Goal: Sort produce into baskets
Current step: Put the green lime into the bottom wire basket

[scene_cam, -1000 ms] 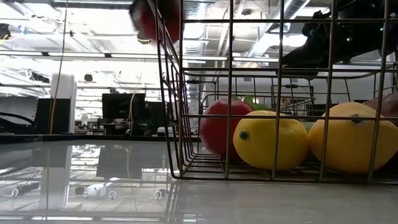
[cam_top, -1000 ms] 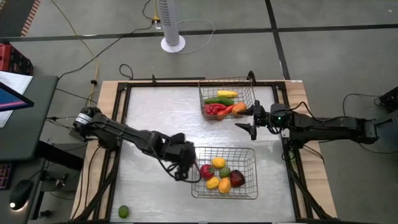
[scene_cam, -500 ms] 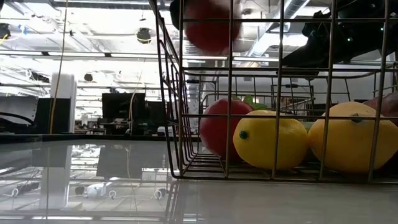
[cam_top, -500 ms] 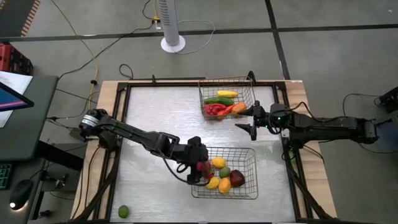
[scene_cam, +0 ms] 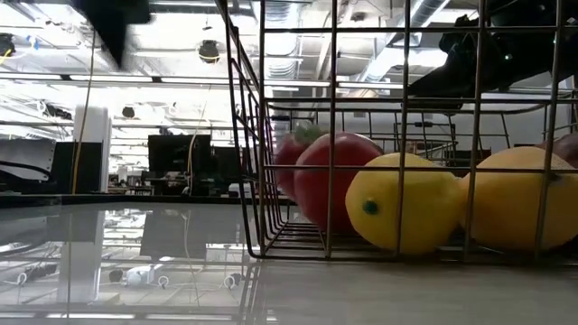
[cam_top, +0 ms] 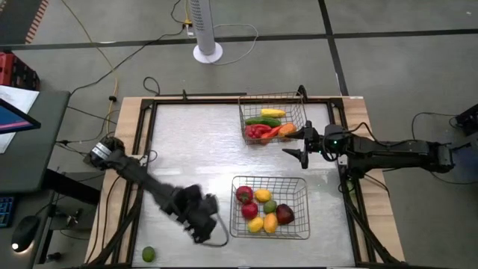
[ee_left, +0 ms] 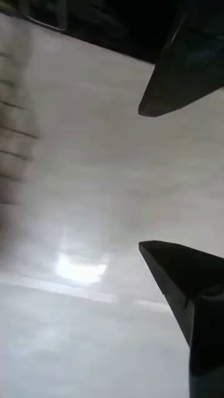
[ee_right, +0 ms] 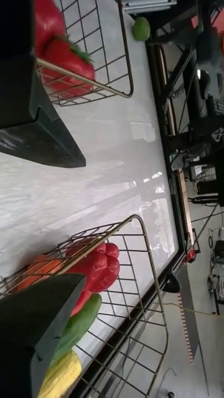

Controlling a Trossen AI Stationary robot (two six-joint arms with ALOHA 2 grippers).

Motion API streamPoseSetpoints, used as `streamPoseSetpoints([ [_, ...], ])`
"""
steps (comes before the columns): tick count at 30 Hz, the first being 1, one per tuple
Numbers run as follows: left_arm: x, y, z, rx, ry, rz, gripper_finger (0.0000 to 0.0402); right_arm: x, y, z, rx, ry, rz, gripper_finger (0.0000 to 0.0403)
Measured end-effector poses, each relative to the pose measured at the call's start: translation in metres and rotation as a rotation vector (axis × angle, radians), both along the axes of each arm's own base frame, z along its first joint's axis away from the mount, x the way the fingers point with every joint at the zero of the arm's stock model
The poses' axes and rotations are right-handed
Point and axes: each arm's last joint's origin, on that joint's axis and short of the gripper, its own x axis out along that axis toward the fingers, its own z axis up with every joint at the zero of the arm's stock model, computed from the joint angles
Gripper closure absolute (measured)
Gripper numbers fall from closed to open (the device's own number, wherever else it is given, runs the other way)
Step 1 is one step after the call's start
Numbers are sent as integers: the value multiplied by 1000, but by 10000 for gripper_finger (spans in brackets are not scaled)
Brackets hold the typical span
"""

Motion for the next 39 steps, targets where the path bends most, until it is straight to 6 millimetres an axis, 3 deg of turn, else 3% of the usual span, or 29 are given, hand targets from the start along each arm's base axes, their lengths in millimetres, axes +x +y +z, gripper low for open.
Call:
streamPoseSetpoints([
  [8, -61, -55, -22, -108, 255, 288, 91, 1, -1, 5, -32, -51, 1, 88],
  [16, -100, -92, -46, -271, 443, 352, 72, 1, -1, 7, -40, -66, 2, 88],
  [24, -129, -103, -68, -267, 539, 312, 62, 1, -1, 5, -6, -49, -5, 88],
  [39, -148, -94, -97, -210, 615, 244, 63, 1, -1, 4, 3, -50, -10, 88],
])
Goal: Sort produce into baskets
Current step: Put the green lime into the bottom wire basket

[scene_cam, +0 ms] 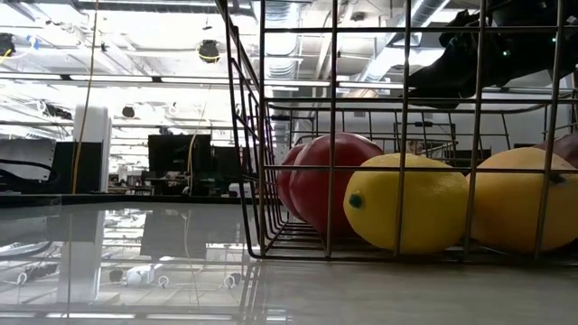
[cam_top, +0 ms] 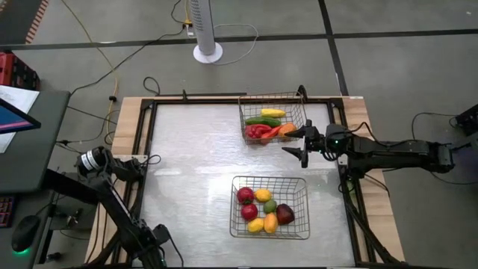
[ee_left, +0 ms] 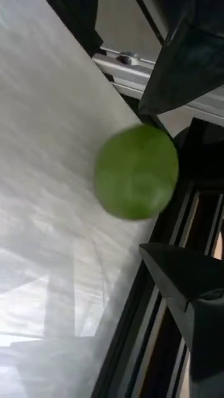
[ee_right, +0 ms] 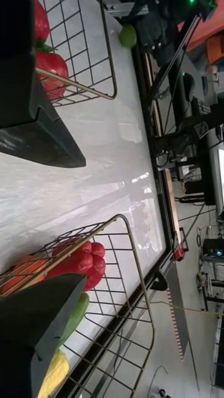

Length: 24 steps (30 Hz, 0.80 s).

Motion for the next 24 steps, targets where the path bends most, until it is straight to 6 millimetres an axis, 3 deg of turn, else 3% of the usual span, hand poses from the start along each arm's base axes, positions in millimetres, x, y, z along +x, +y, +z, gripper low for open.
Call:
streamPoseSetpoints([
  [5, 2, -6, -15, -5, -2, -68, 63, 0, 0, 0, 0, 0, 0, 88],
  [10, 3, -8, -31, -30, 111, -112, 63, 0, 0, 1, -2, -6, 0, 88],
  [14, 4, -9, -34, -23, 114, -112, 70, 0, 0, 1, -3, -11, 0, 88],
  [24, 7, -7, -34, -9, 130, -71, 171, 0, 0, 1, 1, -16, -1, 88],
])
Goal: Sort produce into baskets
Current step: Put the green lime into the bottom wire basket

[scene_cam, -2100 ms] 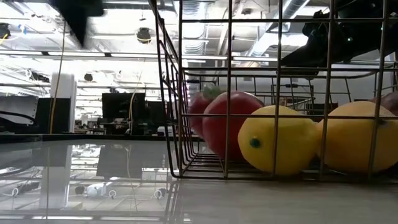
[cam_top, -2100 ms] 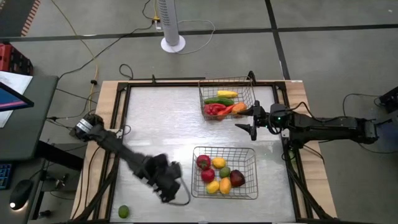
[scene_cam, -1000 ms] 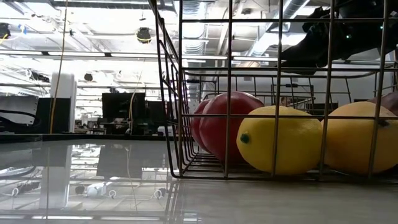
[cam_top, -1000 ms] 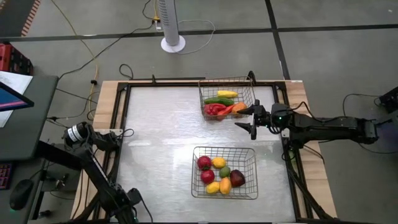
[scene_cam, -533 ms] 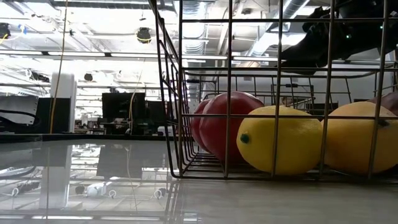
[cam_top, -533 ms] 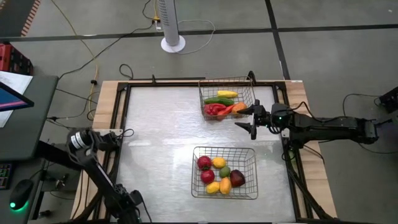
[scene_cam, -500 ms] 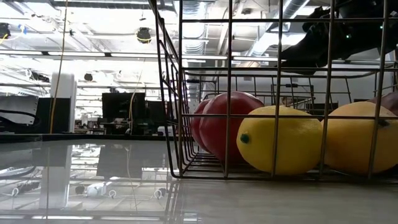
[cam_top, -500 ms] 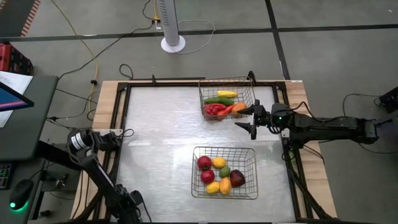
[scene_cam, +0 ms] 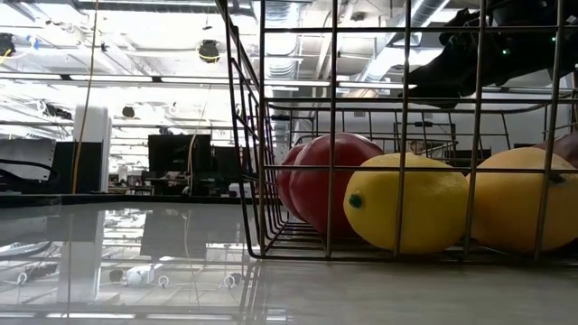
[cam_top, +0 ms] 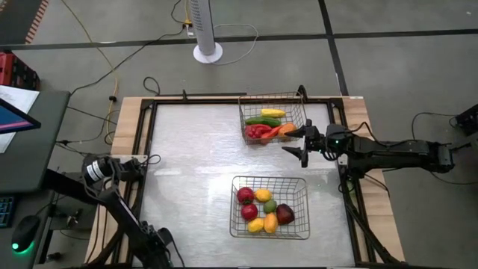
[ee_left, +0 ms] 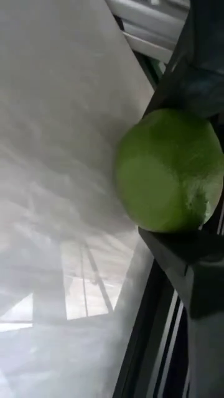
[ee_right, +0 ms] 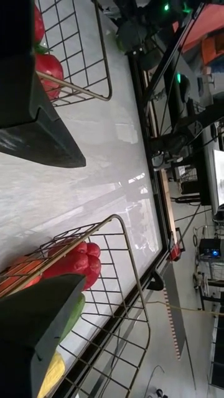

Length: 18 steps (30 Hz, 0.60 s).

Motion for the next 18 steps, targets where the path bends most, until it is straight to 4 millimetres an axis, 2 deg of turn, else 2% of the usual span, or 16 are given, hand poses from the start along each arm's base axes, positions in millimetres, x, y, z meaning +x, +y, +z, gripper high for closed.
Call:
streamPoseSetpoints([
  [3, 7, 4, 1, -1, -7, 8, 200, 0, 0, 0, 0, 0, 0, 88],
  [8, 29, 20, 14, 13, -94, 5, 202, 0, 0, 0, 0, -4, 0, 88],
  [12, 53, 46, 37, 114, -232, 9, 186, 0, 0, 0, 0, -5, 0, 88],
  [18, 98, 89, 79, 220, -523, -9, 186, 0, 0, 0, 2, -5, 0, 88],
])
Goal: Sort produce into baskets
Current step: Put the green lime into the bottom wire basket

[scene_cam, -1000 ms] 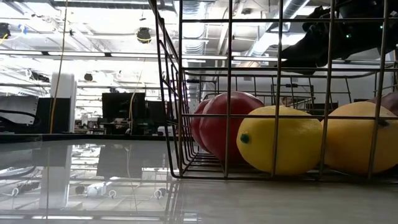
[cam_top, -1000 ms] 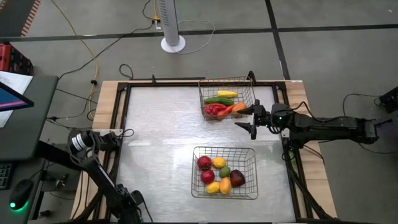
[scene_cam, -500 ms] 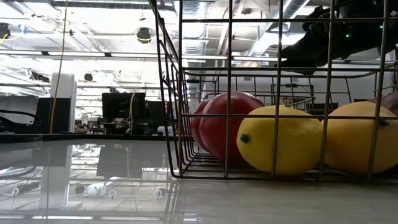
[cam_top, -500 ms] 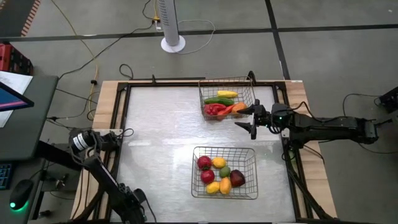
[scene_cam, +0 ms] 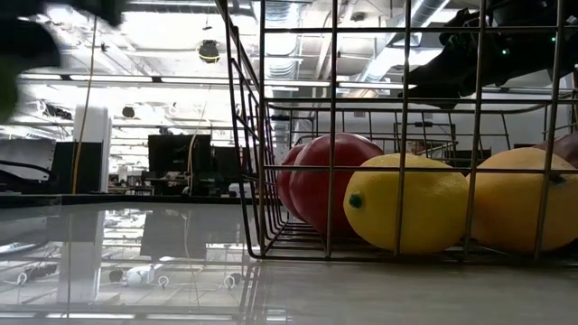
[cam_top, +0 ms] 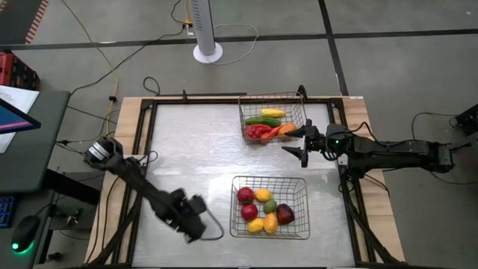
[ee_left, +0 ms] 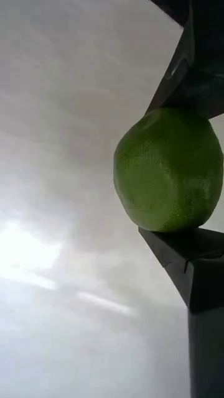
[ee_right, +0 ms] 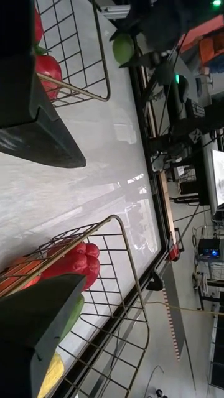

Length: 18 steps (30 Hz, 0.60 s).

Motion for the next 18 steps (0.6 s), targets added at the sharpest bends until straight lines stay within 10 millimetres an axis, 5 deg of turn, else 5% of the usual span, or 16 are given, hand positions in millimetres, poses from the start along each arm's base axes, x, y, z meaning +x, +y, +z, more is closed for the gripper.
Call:
streamPoseSetpoints([
  [10, 45, 38, 70, 194, -360, -157, 187, 0, 0, -3, 6, 26, 0, 88],
  [18, 83, 57, 77, 357, -602, -357, 187, -1, 0, -3, 4, 28, 0, 88],
])
